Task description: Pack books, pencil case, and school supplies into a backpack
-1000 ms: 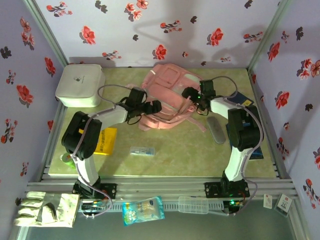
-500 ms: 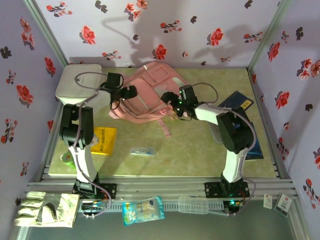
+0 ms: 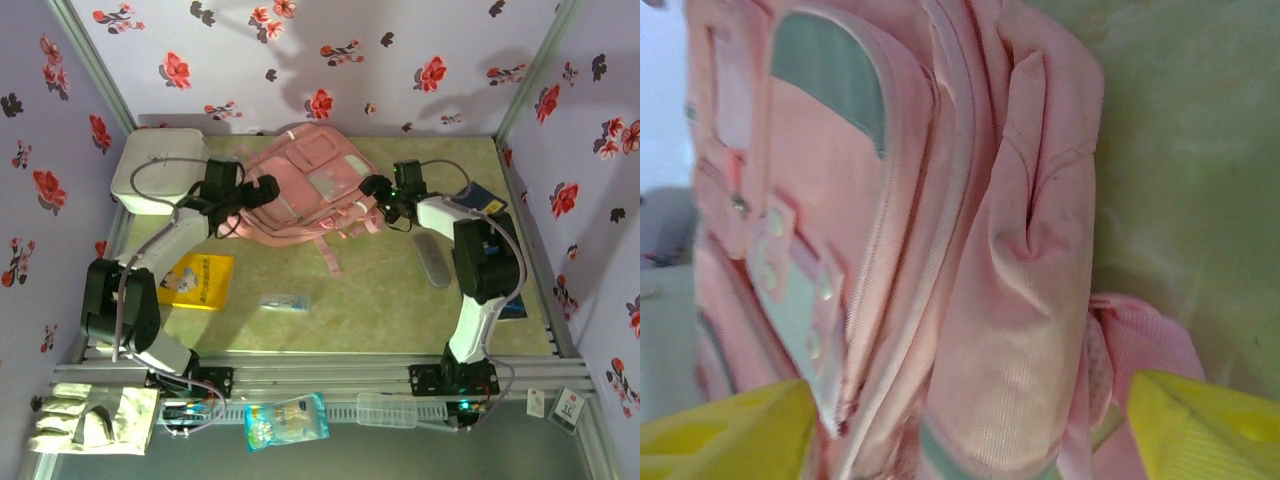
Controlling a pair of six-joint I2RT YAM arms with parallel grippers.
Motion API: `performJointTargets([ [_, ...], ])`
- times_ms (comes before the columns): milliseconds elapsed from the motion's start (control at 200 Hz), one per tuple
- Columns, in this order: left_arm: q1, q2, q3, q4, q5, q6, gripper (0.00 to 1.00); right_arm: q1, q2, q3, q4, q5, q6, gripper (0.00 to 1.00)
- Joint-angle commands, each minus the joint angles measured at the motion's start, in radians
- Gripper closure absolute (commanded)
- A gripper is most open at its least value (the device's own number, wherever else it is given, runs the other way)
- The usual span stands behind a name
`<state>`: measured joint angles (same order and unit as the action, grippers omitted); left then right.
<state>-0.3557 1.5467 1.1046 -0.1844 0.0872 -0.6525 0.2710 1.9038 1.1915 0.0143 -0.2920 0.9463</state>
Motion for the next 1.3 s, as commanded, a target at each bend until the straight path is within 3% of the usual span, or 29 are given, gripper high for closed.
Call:
performJointTargets([
  [0,-0.034,-0.004,-0.071,0.024,0.033,-0.101,0.02,0.004,0.056,0.081,-0.093,-0.006,-0.064,0.26],
  [90,-0.051,0.023,-0.086,0.032,0.034,-0.115,0.03,0.005,0.085,0.106,-0.102,0.003,-0.073,0.38],
  [280,-0.060,0.132,-0.068,0.031,0.019,-0.164,0.06,0.002,0.090,0.085,-0.099,0.021,-0.056,0.80],
  [500,-0.057,0.279,0.036,0.049,-0.007,-0.088,0.07,-0.007,-0.030,-0.108,0.004,0.061,0.004,0.93],
  [710,-0.050,0.402,0.191,0.027,-0.018,0.032,0.06,-0.007,-0.152,-0.287,0.118,0.081,0.095,0.90],
  [755,-0.049,0.415,0.222,0.013,-0.019,0.059,0.06,-0.006,-0.177,-0.303,0.125,0.089,0.105,0.82],
  [825,-0.049,0.414,0.265,-0.023,-0.019,0.091,0.06,-0.007,-0.230,-0.319,0.093,0.098,0.115,0.63],
  [910,-0.047,0.372,0.289,-0.081,-0.021,0.119,0.05,-0.004,-0.295,-0.348,0.052,0.102,0.131,0.55],
  [1095,-0.058,0.218,0.207,-0.132,-0.026,0.095,0.00,0.029,-0.395,-0.413,0.049,0.095,0.207,0.51],
  [1295,-0.129,0.101,0.074,-0.078,-0.022,0.022,0.00,0.119,-0.332,-0.415,0.216,0.026,0.383,0.53],
])
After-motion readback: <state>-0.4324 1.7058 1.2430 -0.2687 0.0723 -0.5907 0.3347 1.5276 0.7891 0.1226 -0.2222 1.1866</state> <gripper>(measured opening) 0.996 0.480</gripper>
